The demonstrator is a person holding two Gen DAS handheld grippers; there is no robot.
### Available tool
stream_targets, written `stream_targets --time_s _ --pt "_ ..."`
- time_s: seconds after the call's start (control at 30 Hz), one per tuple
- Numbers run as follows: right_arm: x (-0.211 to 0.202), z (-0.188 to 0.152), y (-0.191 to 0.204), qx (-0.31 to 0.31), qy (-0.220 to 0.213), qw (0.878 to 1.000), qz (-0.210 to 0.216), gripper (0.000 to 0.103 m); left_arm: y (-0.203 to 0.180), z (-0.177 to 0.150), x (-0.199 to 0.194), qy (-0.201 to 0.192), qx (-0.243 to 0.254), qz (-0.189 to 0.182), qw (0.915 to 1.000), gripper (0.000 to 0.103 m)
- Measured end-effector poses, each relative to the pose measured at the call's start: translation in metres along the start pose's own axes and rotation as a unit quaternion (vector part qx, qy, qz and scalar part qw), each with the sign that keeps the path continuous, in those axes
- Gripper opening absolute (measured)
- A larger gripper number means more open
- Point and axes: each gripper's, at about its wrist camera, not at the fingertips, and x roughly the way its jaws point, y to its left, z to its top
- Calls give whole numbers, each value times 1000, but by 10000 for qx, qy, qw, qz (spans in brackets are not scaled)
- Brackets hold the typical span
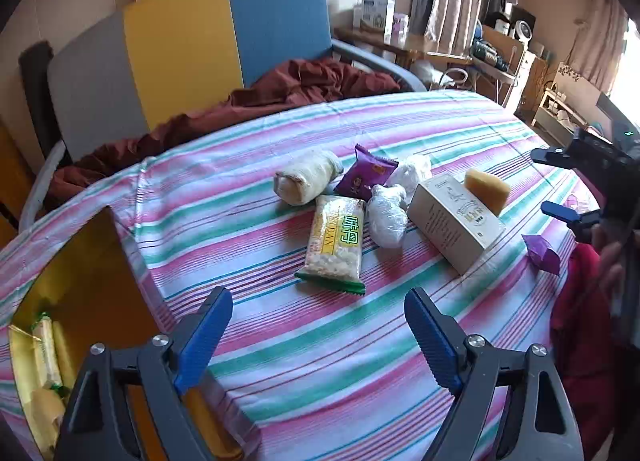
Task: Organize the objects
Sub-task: 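Move the left gripper to the white rolled towel and grasp it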
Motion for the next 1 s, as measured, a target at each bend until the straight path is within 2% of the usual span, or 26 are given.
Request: stream_targets --time_s 0.1,0.43,0.63,0.77,0.93,1.0 --pt "-2 -1 -2 27 34 9999 108 83 1 14 21 209 -109 -67 9997 84" --pt "6 -1 1 -38 252 9990 358 83 23 73 65 267 -462 154 9985 85" --pt "4 1 -4 102 180 9988 438 83 24 100 99 312 -281 274 9987 87" --pt "6 1 -5 137 238 9986 452 83 27 108 127 513 -239 226 9981 88" --pt "8 1 -3 98 298 9986 421 83 31 113 153 698 -384 -49 9968 88" --pt "9 1 -3 97 293 9987 402 83 31 113 160 774 -510 -213 9955 82"
